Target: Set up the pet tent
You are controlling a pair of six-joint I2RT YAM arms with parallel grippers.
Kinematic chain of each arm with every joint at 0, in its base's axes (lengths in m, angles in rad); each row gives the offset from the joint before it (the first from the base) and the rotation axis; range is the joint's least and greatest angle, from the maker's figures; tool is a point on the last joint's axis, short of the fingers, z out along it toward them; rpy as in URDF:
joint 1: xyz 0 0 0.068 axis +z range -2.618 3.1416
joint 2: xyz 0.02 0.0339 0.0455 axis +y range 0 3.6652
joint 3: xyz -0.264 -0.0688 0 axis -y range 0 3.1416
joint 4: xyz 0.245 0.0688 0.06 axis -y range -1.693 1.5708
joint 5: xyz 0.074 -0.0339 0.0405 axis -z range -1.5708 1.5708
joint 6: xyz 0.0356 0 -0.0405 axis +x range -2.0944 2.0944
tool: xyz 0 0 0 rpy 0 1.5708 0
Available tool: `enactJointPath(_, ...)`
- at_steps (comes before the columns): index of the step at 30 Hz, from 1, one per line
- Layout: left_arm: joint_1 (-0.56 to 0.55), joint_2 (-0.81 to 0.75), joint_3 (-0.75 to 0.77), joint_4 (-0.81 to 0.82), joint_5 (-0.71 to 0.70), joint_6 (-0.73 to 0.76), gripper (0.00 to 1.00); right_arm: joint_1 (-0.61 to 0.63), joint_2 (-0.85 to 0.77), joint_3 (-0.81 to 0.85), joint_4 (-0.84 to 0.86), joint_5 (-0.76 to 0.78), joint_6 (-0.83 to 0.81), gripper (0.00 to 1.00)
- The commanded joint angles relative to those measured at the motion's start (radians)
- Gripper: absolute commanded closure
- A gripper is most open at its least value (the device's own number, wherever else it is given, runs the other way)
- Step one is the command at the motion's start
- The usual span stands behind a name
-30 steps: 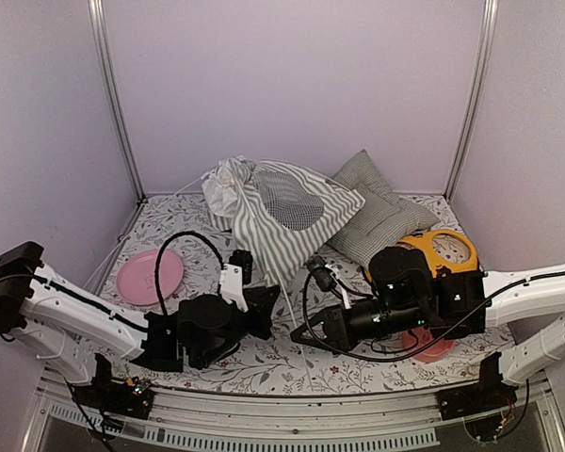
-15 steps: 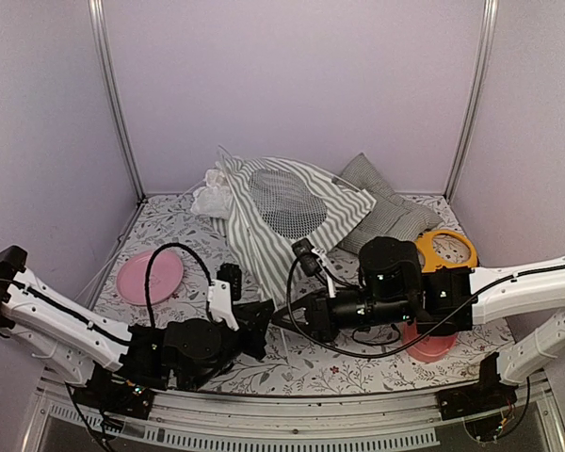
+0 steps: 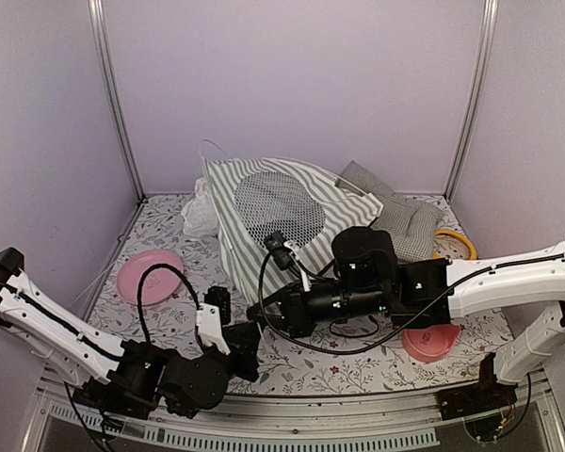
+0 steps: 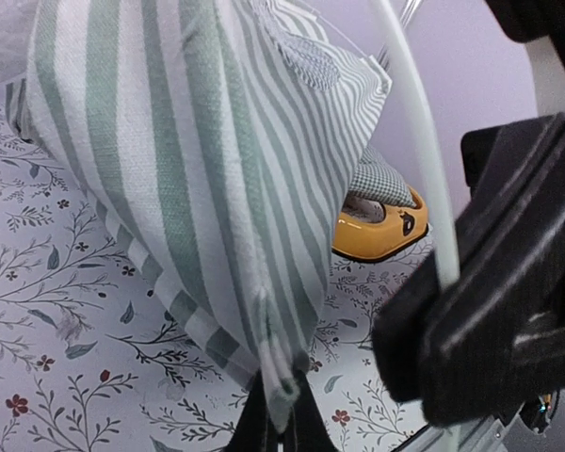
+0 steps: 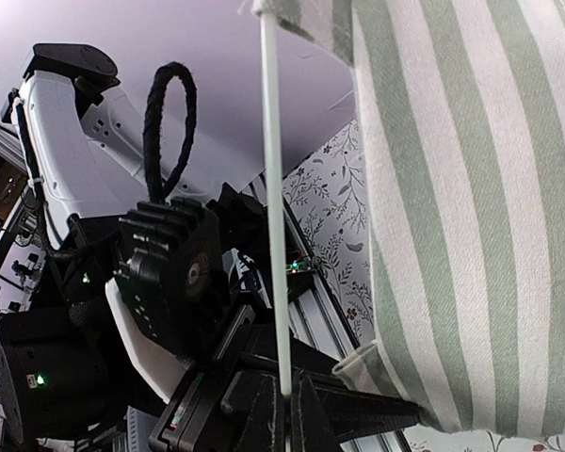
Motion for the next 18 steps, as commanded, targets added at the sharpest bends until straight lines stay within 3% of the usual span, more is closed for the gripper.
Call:
enactJointPath(1,-0.135,0.025,-0.031,-0.204,0.215,-0.065,1.00,-0.115,0.012,0.152,0.307,0.159,-0.017,1.00)
enactJointPath(10,-0.204,0.010,-0.047,-0.229,0.227,-0.061,1.00,-0.162,0.089,0.268,0.341,0.095,-0.033,1.00)
enactJointPath(18,-0.222,-0.010,-0.045,-0.335,0.199,-0.163,1.00,-0.171,0.152,0.311,0.356,0.042,-0.025,1.00)
